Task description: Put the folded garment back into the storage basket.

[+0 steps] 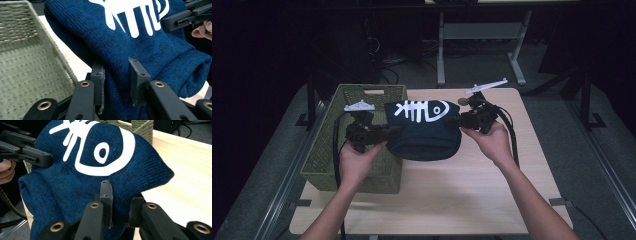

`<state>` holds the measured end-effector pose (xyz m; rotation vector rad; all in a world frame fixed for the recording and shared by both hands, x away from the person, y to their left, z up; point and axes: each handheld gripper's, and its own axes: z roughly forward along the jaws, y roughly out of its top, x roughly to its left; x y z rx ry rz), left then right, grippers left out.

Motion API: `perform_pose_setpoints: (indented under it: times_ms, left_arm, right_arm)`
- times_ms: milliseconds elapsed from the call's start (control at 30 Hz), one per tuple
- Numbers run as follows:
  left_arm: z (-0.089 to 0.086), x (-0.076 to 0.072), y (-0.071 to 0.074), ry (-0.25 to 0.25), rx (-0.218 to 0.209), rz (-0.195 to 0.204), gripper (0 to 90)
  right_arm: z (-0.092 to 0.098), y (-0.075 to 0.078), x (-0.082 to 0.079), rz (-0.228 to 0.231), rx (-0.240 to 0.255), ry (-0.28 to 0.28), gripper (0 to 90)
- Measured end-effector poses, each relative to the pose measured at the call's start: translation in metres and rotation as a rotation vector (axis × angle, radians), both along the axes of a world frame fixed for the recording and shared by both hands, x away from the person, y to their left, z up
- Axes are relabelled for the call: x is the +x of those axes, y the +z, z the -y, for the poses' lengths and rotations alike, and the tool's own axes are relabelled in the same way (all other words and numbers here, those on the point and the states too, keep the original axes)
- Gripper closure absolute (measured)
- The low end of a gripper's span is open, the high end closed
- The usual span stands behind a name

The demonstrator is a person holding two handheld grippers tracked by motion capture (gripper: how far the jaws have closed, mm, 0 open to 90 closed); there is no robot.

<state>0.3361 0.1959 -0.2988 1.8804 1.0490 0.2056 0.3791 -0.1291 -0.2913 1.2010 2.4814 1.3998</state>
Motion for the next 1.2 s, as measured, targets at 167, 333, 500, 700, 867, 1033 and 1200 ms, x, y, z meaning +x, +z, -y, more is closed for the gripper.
perform_pose_setpoints:
  times_ms: [167,333,500,700,867,1033,1200]
  left_arm:
    - [-0.013,-0.001,0.003,0.017,0.000,0.000,68.7]
    - [-0.025,-0.002,0.005,0.026,0.001,-0.004,68.7]
    - [-0.035,-0.002,0.008,0.035,0.011,-0.007,68.6]
    - [-0.047,-0.003,0.013,0.052,0.019,-0.004,68.7]
    - [-0.057,-0.003,0.016,0.066,0.025,-0.002,68.6]
    - [-0.068,-0.004,0.017,0.086,0.026,-0.005,68.6]
    - [-0.078,-0.005,0.017,0.095,0.035,-0.005,68.5]
  right_arm:
    - [-0.015,0.005,0.004,0.006,-0.006,0.015,78.1]
    - [-0.028,0.007,0.007,0.010,-0.011,0.030,78.0]
    - [-0.039,0.008,0.009,0.011,-0.010,0.042,77.9]
    - [-0.052,0.013,0.012,0.013,-0.005,0.052,77.8]
    - [-0.064,0.016,0.014,0.024,-0.009,0.061,77.7]
    - [-0.078,0.018,0.016,0.021,-0.014,0.065,77.7]
    - [-0.088,0.018,0.017,0.022,-0.015,0.075,77.6]
